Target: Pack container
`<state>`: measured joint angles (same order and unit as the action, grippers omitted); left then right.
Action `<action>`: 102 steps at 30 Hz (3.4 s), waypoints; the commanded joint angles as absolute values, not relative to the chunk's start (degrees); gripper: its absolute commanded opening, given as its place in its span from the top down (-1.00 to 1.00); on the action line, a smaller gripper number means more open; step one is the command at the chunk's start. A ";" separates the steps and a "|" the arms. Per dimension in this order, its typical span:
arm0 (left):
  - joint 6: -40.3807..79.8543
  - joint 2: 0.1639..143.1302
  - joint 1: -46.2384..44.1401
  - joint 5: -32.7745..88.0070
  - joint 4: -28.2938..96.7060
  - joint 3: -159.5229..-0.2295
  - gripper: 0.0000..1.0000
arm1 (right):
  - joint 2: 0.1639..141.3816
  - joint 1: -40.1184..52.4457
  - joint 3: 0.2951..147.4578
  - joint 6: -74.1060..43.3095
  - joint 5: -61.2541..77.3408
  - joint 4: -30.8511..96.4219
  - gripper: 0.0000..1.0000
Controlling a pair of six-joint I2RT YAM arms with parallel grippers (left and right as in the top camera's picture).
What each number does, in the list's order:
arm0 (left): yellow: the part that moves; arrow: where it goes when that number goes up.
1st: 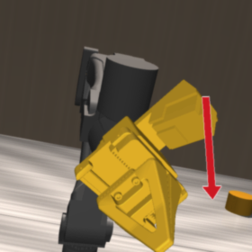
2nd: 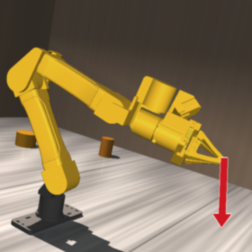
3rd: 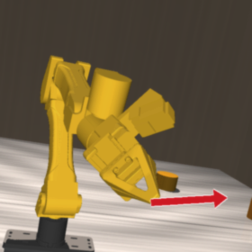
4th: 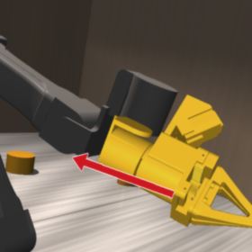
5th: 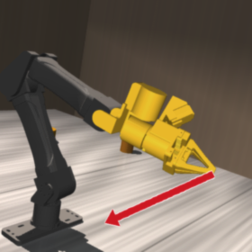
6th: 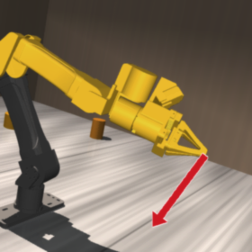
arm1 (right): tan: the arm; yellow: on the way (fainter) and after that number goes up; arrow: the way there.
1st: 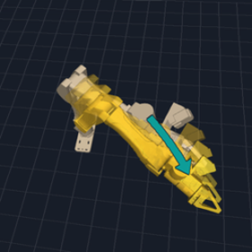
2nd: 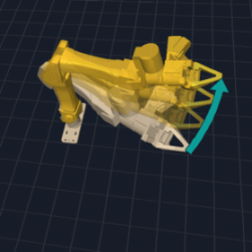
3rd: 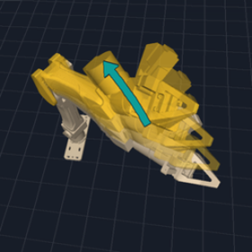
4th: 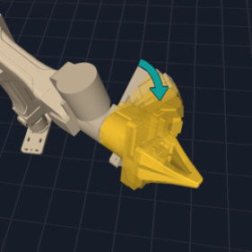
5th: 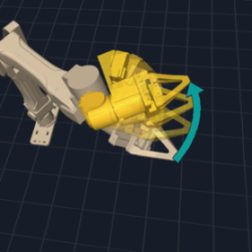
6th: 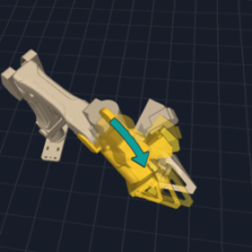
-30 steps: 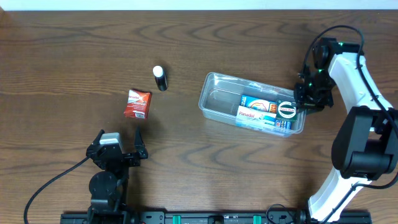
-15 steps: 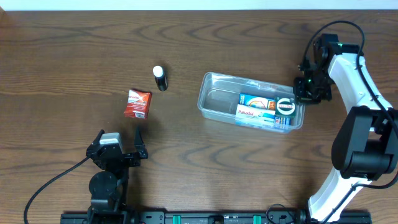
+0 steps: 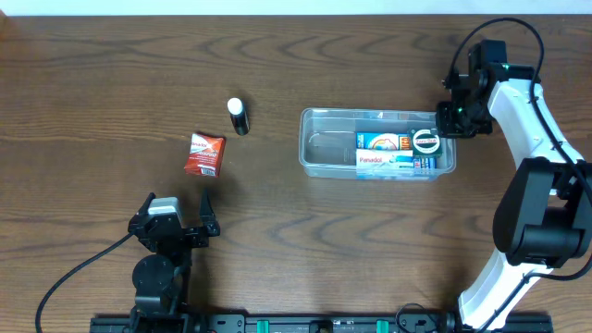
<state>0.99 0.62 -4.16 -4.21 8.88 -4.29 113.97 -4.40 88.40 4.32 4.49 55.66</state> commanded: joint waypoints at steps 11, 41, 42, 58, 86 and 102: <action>0.01 0.38 -3.81 -3.42 10.24 -3.90 -0.96 | 113.73 -5.19 89.93 7.35 8.05 53.54 -0.29; 0.01 0.38 -3.81 -3.42 10.26 -3.90 -0.96 | 99.55 -22.35 114.72 7.79 9.23 76.18 -0.98; 0.01 0.38 -3.81 -3.42 10.26 -3.90 -0.96 | 99.50 -23.07 114.72 7.79 9.23 76.49 -0.98; 0.01 0.38 -3.81 -3.42 10.24 -3.90 -0.96 | 99.55 -25.69 114.65 7.79 9.26 77.62 -0.99; -2.17 0.38 -3.81 -10.15 10.22 -3.90 -0.96 | 99.55 -25.69 114.63 7.79 9.26 77.62 -0.99; -2.17 0.38 -3.81 -10.11 7.70 -3.90 -0.96 | 99.55 -25.69 114.65 7.81 9.26 77.62 -0.98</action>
